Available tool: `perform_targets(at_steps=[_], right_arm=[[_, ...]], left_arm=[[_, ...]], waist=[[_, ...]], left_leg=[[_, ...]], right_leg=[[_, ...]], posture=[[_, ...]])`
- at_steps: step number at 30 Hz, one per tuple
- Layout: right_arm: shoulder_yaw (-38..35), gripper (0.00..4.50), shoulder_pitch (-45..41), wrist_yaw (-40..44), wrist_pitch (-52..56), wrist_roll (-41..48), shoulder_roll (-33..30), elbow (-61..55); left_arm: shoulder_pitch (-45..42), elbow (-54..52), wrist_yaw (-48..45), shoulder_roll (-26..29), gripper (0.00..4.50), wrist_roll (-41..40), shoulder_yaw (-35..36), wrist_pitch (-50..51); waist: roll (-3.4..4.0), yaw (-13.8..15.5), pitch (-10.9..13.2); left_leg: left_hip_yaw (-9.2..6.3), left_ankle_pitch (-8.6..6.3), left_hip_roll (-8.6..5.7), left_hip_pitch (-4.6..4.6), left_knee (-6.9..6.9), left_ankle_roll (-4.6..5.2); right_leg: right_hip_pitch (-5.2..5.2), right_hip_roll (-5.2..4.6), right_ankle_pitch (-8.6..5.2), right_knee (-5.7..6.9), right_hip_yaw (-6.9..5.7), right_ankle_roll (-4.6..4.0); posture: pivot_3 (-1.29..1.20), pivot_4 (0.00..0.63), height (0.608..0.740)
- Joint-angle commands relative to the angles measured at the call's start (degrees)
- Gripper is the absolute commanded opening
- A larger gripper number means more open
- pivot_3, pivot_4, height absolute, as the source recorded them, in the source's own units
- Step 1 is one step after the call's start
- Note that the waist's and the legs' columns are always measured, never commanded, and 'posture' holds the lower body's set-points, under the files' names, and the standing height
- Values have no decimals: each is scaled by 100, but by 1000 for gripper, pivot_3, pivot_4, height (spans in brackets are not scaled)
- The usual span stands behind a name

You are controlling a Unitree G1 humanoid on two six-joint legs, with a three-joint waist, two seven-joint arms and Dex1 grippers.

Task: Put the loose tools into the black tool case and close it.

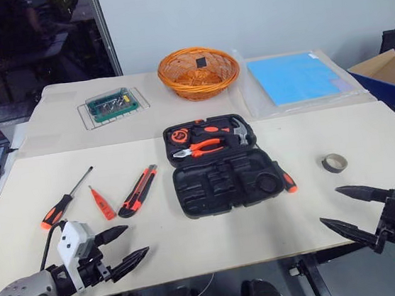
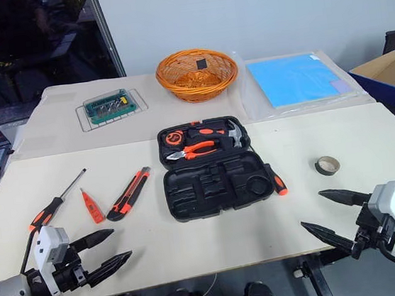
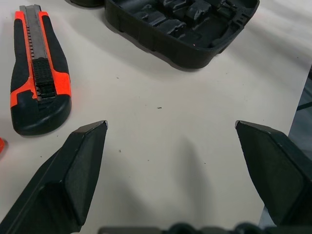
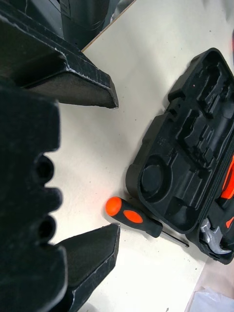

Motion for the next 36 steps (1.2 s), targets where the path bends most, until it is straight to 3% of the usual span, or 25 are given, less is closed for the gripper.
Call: perform_targets(at_steps=[1, 5, 8, 10, 13, 16, 19, 22, 25, 31, 32, 36], right_arm=[[182, 4340, -421, -106, -209, 55, 58, 7], [704, 4340, -1441, -445, 43, 432, 195, -139], [1066, 4340, -2135, -659, 498, 1083, 186, -435], [1352, 4340, -2369, -455, 690, 1294, -29, -687], [1668, 4340, -2712, -257, 893, 1487, -296, -858], [1843, 4340, -3026, -279, 948, 1542, -379, -859], [1900, 4340, -3079, -333, 948, 1446, -377, -880], [1881, 4500, -2994, -399, 953, 1403, -375, -964], [1806, 4500, -2848, -516, 987, 1445, -365, -1075], [1728, 4500, -2653, -760, 981, 1476, -325, -1197], [1708, 4500, -2619, -797, 978, 1473, -315, -1202], [1479, 4500, -2370, -930, 977, 1511, -283, -1234]], left_arm=[[-200, 127, 307, -229, 4500, -92, 133, -103], [-1020, 589, 1623, -685, 4500, -616, 695, 574], [-1721, 1005, 2464, -529, 4500, -735, 983, 1223], [-2061, 1373, 2704, -50, 4500, -599, 1039, 1800], [-2407, 2189, 2078, 914, 4500, -137, 708, 1714], [-3094, 3484, 1456, 1856, 4500, 584, -82, 1424], [-3799, 4266, 983, 2228, 4500, 1062, -845, 1313], [-4381, 4836, 591, 2427, 3774, 1624, -1551, 1102], [-4482, 4852, 70, 2513, 2707, 1697, -1824, 1145], [-4391, 4518, -286, 2478, 584, 1542, -1514, 1054], [-4394, 4373, -380, 2432, 383, 1392, -1335, 977], [-4657, 3604, -802, 2423, 365, 910, -1079, 1107]], waist=[[0, -1, 0], [-2, -19, 1], [-1, -7, 1], [-3, 0, 2], [-9, -4, 2], [-12, 12, 3], [-12, 25, 2], [-16, 42, 2], [-17, -9, 1], [-18, -34, 1], [-19, -30, 2], [-37, 6, 8]], left_leg=[[0, 0, 0, 0, 0, 0], [-1, 4, 4, 8, 4, -3], [-6, 8, 6, 18, 4, -9], [-6, 12, 5, 15, 4, -13], [-6, 13, 0, 10, 2, -17], [2, 14, -12, 6, 3, -43], [6, 0, -14, -15, 1, -51], [10, -10, -15, -23, 1, -53], [20, -9, -12, -36, 2, -51], [29, 9, -5, -35, 2, -17], [29, 9, -5, -35, 4, -16], [18, 8, -2, -35, 6, -17]], right_leg=[[0, 0, 0, 0, 0, 0], [2, 3, 5, 6, 4, 8], [4, 6, 6, 15, 1, 0], [2, 9, 14, 21, 0, -9], [1, 13, 20, 18, -7, 14], [-1, 11, 10, 11, -10, 22], [-19, 9, 2, 4, -13, 11], [-18, 9, 9, 8, -23, 44], [-16, 13, 7, 14, -36, 41], [-14, 12, -10, 13, -55, 46], [-14, 12, -11, 13, -55, 46], [-14, 9, -12, 14, -58, 43]], posture=[[0, 150, 740], [0, 150, 740], [0, 150, 740], [0, 150, 740], [0, 150, 740], [0, 150, 740], [0, 150, 740], [0, 150, 740], [0, 150, 740], [0, 150, 740], [0, 150, 740], [0, 150, 740]])
